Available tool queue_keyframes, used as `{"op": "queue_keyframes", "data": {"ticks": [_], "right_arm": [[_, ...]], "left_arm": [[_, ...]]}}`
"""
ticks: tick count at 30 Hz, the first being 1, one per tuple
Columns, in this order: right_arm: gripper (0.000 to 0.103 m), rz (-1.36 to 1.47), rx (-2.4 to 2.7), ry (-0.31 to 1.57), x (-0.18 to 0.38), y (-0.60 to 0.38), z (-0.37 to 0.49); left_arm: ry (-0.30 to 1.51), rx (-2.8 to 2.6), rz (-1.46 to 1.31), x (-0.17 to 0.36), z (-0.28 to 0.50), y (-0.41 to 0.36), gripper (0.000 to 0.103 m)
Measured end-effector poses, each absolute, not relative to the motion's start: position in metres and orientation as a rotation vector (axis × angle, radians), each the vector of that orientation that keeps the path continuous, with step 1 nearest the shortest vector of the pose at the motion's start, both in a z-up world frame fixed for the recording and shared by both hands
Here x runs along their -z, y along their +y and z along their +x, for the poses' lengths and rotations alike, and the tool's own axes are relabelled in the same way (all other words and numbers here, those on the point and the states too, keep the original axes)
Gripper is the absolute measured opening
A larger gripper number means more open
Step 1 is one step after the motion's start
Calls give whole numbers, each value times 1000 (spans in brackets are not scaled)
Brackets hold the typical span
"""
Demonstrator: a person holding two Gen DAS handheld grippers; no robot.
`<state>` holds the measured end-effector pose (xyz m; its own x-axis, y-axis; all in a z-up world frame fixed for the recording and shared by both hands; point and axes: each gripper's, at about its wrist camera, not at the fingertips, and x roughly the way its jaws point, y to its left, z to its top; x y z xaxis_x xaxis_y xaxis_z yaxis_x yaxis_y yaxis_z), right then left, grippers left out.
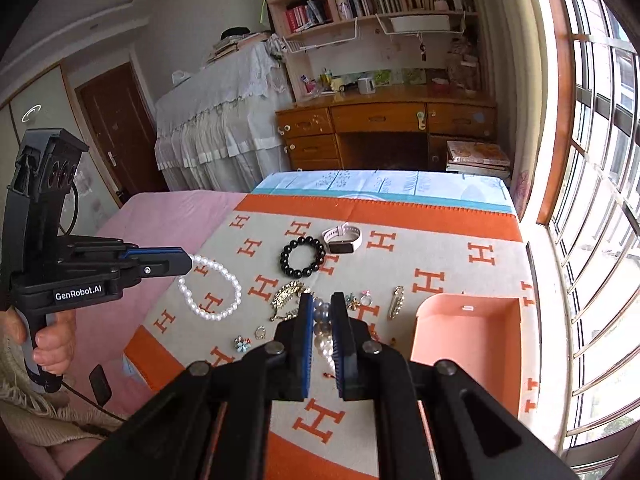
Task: Organize jewelry
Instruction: 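Carry both pearl bracelets into the pink box and open both tools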
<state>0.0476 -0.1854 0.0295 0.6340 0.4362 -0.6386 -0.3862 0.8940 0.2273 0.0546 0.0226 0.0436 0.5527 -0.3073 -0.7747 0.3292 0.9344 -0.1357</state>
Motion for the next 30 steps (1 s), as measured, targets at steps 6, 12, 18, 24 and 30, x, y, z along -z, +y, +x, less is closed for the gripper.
{"op": "queue_keyframes", "data": {"ticks": [6,12,18,24,30], "right_arm": [[8,129,-377,661,-54,-226,40],[9,173,-301,673,-44,-260,38],[9,191,-251,753,-8,-280,35],[10,219,-164,838,32,-295,36],[13,245,-103,876,53,-297,34]], "left_arm": [[872,486,75,-58,64,-38,5],[875,589,107,-50,75,-104,5],[942,646,126,-15,87,-155,5],[1049,637,169,41,95,-178,14],[1010,553,147,58,86,-158,71]]}}
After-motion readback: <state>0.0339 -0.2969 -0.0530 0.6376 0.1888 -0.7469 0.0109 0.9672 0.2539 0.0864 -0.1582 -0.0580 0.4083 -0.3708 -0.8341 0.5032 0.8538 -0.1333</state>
